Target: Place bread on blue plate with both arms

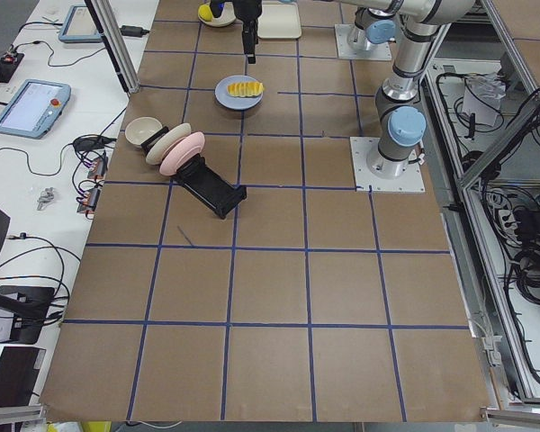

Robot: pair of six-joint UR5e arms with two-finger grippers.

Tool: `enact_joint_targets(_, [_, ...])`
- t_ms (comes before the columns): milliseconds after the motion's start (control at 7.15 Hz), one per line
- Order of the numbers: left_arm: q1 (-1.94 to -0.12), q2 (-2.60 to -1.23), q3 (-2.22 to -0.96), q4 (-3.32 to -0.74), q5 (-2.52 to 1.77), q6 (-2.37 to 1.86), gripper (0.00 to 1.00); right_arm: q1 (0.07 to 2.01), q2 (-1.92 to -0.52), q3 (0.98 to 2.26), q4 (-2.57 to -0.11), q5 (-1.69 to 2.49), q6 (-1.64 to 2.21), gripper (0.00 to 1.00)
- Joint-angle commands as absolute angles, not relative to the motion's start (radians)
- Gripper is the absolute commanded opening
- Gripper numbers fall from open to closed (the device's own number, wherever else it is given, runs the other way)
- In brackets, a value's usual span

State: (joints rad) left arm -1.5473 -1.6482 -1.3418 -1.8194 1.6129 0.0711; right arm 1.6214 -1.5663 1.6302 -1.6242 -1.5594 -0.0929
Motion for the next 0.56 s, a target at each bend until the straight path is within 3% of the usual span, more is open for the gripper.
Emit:
enact_joint_targets(0, [-1.548, -1.649, -1.339, -1.819, 1.612, 0.071, 1.0, 1.603, -1.595, 1.637, -1.574, -1.562, -0.097, 1.0])
enact_joint_targets(419, [-1.546, -1.652, -1.339, -1.807, 1.612, 0.069, 1.0, 1.605, -1.594, 1.632, -1.572, -1.597, -0.095, 1.0])
